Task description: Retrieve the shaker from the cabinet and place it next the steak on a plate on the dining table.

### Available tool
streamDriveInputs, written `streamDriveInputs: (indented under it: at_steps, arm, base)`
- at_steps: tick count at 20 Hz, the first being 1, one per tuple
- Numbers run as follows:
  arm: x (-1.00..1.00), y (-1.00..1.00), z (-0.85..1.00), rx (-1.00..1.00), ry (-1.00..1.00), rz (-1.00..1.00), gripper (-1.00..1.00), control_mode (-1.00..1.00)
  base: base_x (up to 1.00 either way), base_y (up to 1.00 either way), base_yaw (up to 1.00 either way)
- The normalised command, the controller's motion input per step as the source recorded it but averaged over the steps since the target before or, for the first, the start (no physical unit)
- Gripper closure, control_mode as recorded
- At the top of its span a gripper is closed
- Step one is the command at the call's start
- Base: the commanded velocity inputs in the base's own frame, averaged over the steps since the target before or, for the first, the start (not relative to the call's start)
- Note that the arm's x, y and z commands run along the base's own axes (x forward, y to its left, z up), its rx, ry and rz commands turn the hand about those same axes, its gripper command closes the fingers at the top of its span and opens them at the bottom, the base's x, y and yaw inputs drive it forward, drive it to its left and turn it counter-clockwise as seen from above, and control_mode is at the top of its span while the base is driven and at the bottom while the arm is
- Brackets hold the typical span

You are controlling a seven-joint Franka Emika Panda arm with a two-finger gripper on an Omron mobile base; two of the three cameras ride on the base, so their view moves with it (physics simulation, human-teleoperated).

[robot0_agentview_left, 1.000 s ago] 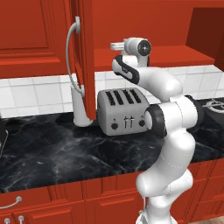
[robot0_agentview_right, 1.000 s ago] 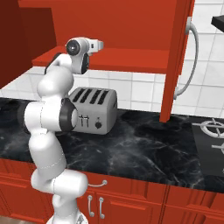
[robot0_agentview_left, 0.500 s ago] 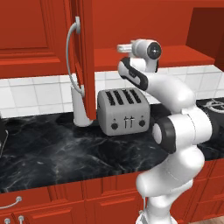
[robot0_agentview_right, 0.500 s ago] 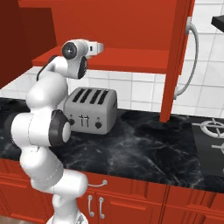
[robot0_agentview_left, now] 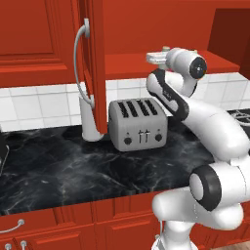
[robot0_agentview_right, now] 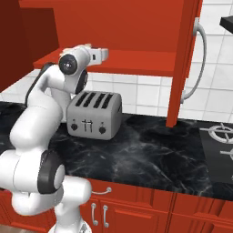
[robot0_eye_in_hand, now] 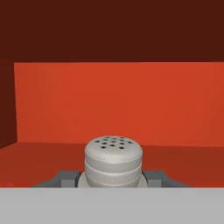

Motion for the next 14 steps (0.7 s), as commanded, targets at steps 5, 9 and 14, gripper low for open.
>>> streamDriveInputs:
  at_steps: [5, 9, 14]
  arm:
    - [-1.00, -0.21, 0.19, 0.00, 0.00, 0.00, 1.00, -1.00]
    - [-1.00, -0.08, 0.03, 0.01, 0.28, 0.00, 1.00, -1.00]
    - [-1.00, 0.05, -0.04, 0.00, 0.35, 0.01, 1.00, -1.00]
  base:
    - [0.00, 0.00, 0.00]
    - [0.00, 0.00, 0.00]
    - [0.00, 0.00, 0.00]
